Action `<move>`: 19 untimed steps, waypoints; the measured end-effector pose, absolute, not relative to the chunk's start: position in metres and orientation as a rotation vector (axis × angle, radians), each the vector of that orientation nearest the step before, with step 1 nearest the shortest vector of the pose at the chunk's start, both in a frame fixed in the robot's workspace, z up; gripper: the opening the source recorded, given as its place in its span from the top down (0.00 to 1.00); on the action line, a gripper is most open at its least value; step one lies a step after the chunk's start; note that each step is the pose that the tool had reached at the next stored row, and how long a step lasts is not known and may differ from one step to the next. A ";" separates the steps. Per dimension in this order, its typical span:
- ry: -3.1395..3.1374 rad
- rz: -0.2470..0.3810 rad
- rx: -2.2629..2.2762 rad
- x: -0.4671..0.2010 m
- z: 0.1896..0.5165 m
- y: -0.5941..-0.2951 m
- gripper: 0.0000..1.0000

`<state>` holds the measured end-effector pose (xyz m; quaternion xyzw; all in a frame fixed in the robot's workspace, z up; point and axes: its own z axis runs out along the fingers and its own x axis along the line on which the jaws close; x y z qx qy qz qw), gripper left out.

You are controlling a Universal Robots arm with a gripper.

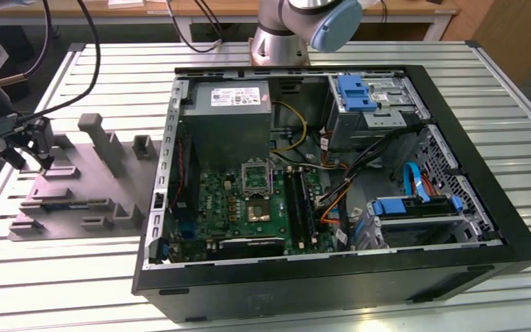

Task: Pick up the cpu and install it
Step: 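Pick up the cpu and move it towards the insertion slot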

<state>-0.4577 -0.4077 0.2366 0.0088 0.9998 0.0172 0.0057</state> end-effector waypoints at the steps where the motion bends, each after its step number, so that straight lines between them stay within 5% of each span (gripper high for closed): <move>1: 3.129 0.054 0.028 -0.458 0.237 -0.408 0.53; 19: 3.130 0.051 0.028 -0.458 0.242 -0.407 0.53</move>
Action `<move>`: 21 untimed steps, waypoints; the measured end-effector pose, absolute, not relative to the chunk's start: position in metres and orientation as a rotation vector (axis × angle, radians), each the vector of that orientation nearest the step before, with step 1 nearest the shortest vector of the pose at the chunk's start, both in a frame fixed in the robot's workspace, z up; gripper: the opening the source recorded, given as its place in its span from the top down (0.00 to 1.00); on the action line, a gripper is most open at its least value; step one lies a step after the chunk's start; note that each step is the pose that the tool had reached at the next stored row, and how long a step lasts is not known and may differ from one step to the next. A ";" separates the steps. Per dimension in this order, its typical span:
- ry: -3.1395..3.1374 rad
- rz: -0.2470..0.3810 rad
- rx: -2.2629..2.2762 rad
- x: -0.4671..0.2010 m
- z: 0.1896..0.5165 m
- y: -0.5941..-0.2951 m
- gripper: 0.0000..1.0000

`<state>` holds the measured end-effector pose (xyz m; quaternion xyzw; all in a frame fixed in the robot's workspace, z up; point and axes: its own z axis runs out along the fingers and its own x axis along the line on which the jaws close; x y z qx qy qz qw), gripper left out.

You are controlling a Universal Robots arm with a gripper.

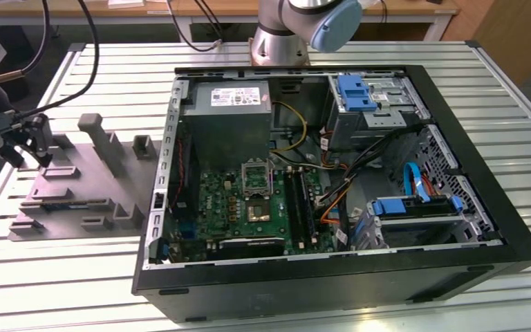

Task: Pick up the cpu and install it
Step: 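Pick up the cpu and move it towards the insertion slot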

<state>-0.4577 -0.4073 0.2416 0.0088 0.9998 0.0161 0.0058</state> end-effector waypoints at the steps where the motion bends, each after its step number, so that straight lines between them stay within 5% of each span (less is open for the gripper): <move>1: 3.130 0.050 0.028 -0.458 0.242 -0.407 0.53; 21: 3.130 0.050 0.027 -0.458 0.244 -0.407 0.53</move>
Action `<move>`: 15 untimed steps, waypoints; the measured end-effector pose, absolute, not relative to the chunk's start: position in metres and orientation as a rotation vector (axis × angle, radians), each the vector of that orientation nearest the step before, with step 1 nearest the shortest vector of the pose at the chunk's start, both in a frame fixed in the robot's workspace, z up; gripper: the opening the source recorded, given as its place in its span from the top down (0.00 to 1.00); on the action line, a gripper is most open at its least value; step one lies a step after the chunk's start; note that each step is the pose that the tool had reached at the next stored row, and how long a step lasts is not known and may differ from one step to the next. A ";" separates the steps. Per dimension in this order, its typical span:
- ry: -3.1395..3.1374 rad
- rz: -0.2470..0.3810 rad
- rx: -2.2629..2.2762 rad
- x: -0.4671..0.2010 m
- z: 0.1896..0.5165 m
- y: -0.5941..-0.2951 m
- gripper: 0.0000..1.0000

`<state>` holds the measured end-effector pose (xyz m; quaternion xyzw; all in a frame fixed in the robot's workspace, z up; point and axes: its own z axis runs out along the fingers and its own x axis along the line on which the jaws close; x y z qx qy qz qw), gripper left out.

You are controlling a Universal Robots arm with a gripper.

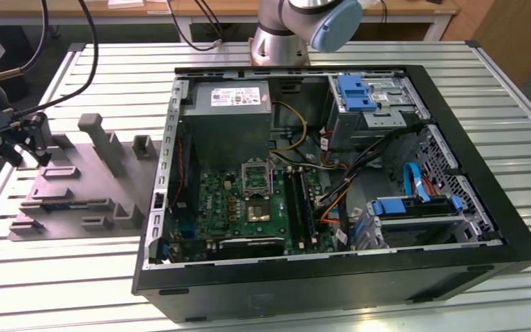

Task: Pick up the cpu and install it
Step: 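Pick up the cpu and move it towards the insertion slot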

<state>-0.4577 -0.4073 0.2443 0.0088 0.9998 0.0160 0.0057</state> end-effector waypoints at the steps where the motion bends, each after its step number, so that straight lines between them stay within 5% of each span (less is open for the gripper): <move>1: 3.130 0.050 0.028 -0.458 0.244 -0.407 0.53; 15: 3.130 0.050 0.027 -0.458 0.247 -0.407 0.53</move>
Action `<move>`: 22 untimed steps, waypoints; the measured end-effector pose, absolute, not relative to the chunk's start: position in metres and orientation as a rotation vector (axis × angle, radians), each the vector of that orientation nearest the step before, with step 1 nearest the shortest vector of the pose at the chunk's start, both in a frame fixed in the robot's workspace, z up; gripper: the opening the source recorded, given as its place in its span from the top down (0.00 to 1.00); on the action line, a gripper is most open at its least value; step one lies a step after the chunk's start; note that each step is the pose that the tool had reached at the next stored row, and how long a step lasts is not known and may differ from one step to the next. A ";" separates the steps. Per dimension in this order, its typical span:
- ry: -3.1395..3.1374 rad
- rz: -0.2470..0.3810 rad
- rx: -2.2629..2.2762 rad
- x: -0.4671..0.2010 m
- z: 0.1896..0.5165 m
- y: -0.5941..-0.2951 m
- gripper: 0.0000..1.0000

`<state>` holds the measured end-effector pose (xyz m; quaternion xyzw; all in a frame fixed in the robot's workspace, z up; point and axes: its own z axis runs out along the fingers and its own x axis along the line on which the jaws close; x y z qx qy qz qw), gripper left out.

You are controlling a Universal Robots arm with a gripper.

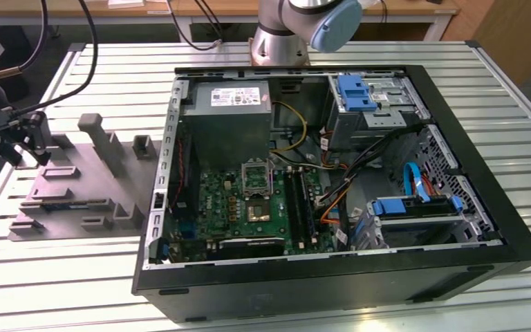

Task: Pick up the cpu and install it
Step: 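Pick up the cpu and move it towards the insertion slot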

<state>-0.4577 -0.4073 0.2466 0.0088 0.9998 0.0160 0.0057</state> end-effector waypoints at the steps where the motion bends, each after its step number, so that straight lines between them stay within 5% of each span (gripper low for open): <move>1: 3.130 0.050 0.028 -0.458 0.247 -0.407 0.53; 22: 3.129 0.050 0.028 -0.458 0.257 -0.407 0.53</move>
